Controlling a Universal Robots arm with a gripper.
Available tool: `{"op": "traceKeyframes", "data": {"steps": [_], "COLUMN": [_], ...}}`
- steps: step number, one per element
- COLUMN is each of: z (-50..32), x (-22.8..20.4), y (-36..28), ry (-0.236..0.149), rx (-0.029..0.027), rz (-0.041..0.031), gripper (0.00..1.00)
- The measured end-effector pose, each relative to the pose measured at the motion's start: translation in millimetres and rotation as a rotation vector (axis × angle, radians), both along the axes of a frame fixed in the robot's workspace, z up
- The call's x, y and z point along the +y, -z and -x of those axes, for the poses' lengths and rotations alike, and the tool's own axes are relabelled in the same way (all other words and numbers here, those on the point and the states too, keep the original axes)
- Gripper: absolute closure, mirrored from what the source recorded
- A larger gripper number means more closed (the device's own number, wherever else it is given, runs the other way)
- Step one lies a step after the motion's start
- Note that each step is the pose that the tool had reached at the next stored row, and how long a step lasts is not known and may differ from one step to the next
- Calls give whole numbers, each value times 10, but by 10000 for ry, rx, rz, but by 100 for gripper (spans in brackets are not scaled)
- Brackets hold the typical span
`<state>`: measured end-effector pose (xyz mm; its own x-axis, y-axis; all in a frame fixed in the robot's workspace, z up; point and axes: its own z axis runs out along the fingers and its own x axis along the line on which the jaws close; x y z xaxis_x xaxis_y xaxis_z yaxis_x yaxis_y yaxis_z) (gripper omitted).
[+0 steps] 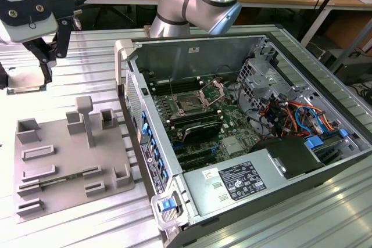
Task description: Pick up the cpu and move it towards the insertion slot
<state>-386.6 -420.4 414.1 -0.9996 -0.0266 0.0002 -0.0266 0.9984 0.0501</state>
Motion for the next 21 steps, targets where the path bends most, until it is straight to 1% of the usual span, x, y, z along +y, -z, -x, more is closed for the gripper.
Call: {"op": "traceKeyframes", "data": {"steps": [12,15,21], "z": [-123,-171,-232], "x": [0,0,0], "y": [0,0,0], "ry": [0,-1,0], "rx": [0,0,0], "rz": [0,1,0], "gripper": [45,45,45]}}
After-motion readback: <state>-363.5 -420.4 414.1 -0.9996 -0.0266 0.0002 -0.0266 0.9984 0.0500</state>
